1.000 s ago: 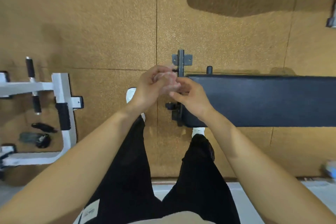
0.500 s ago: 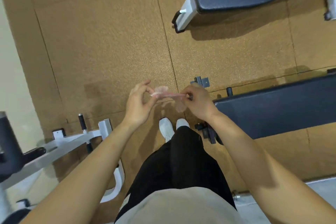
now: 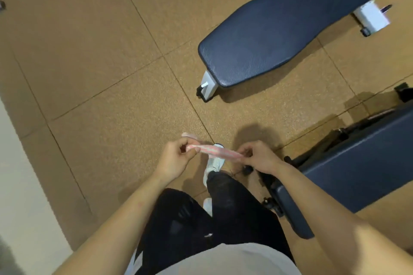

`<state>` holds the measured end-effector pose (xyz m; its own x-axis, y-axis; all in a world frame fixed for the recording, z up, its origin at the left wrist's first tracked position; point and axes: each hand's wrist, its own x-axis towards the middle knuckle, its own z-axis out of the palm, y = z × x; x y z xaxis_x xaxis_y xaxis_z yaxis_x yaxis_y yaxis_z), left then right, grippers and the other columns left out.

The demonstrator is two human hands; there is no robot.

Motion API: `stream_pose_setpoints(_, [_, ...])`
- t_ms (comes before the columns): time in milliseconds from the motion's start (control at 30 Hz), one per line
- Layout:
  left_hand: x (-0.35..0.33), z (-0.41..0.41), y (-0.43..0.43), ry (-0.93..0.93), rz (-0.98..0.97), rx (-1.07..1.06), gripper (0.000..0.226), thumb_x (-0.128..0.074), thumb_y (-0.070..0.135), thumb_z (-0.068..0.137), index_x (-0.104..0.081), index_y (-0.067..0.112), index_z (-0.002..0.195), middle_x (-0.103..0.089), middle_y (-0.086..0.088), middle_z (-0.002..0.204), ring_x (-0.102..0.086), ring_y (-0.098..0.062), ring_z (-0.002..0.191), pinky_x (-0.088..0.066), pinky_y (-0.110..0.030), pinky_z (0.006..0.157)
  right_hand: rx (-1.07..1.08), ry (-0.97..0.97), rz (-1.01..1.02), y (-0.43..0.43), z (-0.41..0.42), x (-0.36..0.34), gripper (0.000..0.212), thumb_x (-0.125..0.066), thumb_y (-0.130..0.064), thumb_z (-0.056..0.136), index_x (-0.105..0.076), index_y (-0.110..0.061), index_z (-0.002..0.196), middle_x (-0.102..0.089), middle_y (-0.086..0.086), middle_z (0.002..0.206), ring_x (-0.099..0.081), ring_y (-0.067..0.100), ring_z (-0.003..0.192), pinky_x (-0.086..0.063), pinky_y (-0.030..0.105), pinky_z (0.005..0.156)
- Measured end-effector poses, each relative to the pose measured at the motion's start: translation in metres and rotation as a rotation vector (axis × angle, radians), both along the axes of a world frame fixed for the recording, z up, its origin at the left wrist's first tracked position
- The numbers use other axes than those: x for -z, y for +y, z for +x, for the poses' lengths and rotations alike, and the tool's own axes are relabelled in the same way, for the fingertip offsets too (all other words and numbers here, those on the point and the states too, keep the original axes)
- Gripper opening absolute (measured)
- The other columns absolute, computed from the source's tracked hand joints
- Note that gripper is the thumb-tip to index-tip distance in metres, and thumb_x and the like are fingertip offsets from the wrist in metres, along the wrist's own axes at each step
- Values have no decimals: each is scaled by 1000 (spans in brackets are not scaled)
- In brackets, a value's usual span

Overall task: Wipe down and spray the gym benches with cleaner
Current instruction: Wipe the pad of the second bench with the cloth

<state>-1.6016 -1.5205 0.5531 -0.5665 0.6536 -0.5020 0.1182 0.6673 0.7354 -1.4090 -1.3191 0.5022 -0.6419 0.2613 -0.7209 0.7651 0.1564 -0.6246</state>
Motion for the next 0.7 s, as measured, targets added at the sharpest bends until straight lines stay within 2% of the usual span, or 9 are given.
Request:
stream_pose_setpoints(33, [1, -15, 14, 10, -9, 14, 10, -76, 5, 92, -79, 13, 96, -69, 25, 74, -62, 9, 68, -42, -8, 65, 45, -9, 25, 13, -11, 2, 10, -78, -20, 87, -78, -16, 97, -73, -5, 90, -66, 12, 89, -50, 20, 76])
stream_pose_setpoints(100, [4, -42, 42, 20, -17, 12, 11, -76, 5, 92, -78, 16, 93, -74, 17, 85, -66, 6, 77, -46, -9, 70, 147, -6, 80, 38, -33, 4, 8, -76, -20, 89, -77, -18, 97, -73, -5, 91, -68, 13, 90, -56, 30, 81])
stream_pose_setpoints(167, [9, -66, 74, 36, -15, 20, 14, -74, 4, 92, -78, 18, 93, -77, 10, 94, -71, -2, 86, -54, -18, 77, 236, 12, 145, 66, -59, 4, 8, -75, -19, 90, -76, -16, 98, -74, -3, 93, -69, 15, 90, -58, 35, 82])
stream_pose_setpoints(233, [13, -90, 111, 77, -3, 38, 19, -72, 2, 93, -76, 20, 91, -77, 8, 92, -72, -8, 86, -57, -24, 77, 334, 29, 225, 93, -86, 5, 8, -74, -17, 90, -76, -15, 98, -74, -2, 94, -69, 15, 90, -58, 34, 81])
stream_pose_setpoints(333, [23, -127, 171, 90, 51, 40, 25, -68, -4, 92, -73, 21, 92, -71, 16, 86, -67, 5, 79, -56, -20, 75, 477, 33, 271, 137, -123, 6, 7, -73, -11, 90, -74, -14, 96, -72, -2, 91, -66, 15, 87, -53, 25, 74])
stream_pose_setpoints(433, [36, -161, 224, 108, 107, 49, 31, -67, -4, 91, -71, 21, 111, -68, 17, 91, -64, 7, 82, -58, -26, 82, 537, 54, 329, 179, -154, 15, 8, -75, -13, 89, -73, -19, 92, -69, -6, 87, -66, 13, 86, -53, 25, 78])
stream_pose_setpoints(500, [44, -183, 255, 114, 125, 82, 46, -67, -4, 91, -65, 14, 133, -66, 9, 94, -64, 0, 85, -57, -19, 85, 591, 73, 386, 205, -171, 24, 11, -78, -15, 87, -72, -25, 86, -70, -10, 85, -67, 10, 84, -57, 27, 80])
stream_pose_setpoints(533, [47, -194, 271, 119, 130, 86, 48, -67, -4, 91, -63, 13, 137, -66, 6, 95, -64, -3, 84, -56, -16, 85, 613, 82, 414, 218, -179, 29, 12, -78, -16, 86, -72, -26, 85, -70, -11, 84, -68, 8, 83, -58, 27, 81])
stream_pose_setpoints(700, [85, -220, 318, 211, 171, 145, 27, -64, 3, 89, -75, 23, 103, -76, 7, 105, -71, -14, 91, -61, -40, 83, 654, 233, 603, 248, -202, 53, 7, -75, -10, 85, -75, -14, 90, -74, 1, 91, -68, 16, 83, -55, 27, 78])
